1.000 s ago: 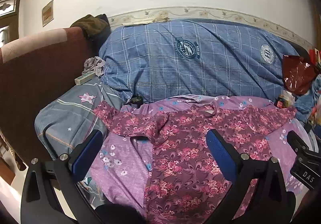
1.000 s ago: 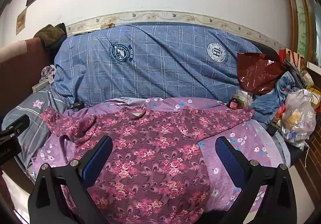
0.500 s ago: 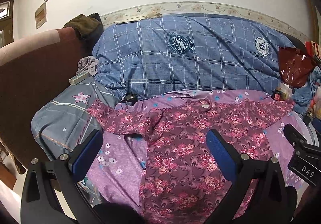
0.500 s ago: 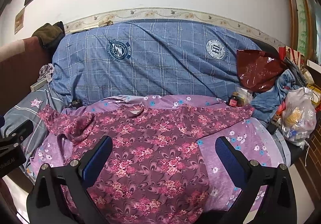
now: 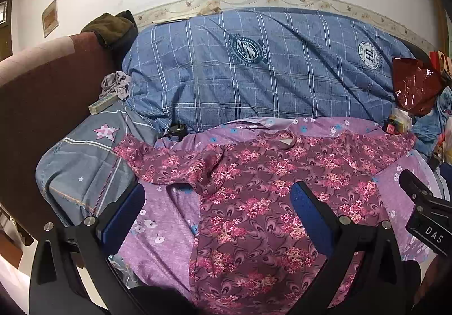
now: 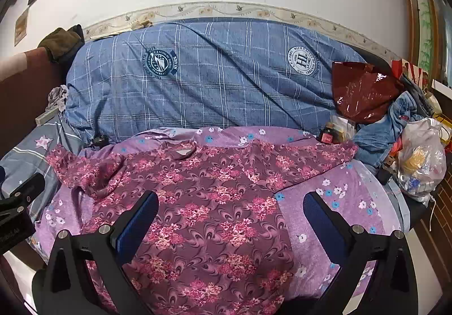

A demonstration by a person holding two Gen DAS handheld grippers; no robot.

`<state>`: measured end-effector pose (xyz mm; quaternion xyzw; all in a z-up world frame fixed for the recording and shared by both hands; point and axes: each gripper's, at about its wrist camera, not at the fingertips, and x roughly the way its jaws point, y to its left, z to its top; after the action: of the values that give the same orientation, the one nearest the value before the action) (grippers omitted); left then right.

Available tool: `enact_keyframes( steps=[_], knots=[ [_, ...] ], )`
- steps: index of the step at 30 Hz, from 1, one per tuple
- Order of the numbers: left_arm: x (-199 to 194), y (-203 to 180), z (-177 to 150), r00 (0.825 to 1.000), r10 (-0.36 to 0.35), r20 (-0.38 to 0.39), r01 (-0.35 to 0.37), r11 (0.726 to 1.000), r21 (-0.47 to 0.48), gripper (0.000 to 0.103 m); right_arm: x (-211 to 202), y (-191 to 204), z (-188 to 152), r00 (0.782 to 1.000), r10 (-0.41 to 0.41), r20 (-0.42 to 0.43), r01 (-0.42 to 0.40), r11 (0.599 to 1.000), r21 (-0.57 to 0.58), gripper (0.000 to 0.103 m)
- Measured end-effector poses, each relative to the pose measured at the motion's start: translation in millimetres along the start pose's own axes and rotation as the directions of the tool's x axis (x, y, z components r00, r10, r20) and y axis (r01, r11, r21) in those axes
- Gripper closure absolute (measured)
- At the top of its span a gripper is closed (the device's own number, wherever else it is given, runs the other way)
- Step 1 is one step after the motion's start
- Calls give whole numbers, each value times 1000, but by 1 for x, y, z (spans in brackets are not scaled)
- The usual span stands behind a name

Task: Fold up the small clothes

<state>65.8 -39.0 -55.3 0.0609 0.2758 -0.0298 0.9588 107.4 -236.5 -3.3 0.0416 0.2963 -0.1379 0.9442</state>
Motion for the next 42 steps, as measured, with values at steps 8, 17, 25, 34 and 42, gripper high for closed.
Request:
enact_keyframes(
  steps=[8, 17, 25, 34, 42],
  knots=[
    [15, -5, 2, 1000, -4, -22, 4, 1000, 7, 0, 14, -3, 3, 1000, -20, -9, 20, 1000, 0, 0],
    [25, -17, 6, 999, -8, -37, 9, 999, 33, 0, 27, -10, 4, 999, -27, -21, 27, 1000, 9, 0],
    [95, -26, 25, 977, -136, -164, 137, 991, -5, 0, 68, -37, 10, 997, 58, -56, -54, 995, 82, 0],
    [230, -21, 31, 970, 208, -129, -208, 978, 15, 0, 209, -263, 3, 989, 137, -54, -83, 821, 564, 9],
    [277, -45, 6, 986, 71, -151, -64, 997, 48, 0, 313, -396, -24, 979, 199, -42, -71, 525, 848, 26]
  ],
)
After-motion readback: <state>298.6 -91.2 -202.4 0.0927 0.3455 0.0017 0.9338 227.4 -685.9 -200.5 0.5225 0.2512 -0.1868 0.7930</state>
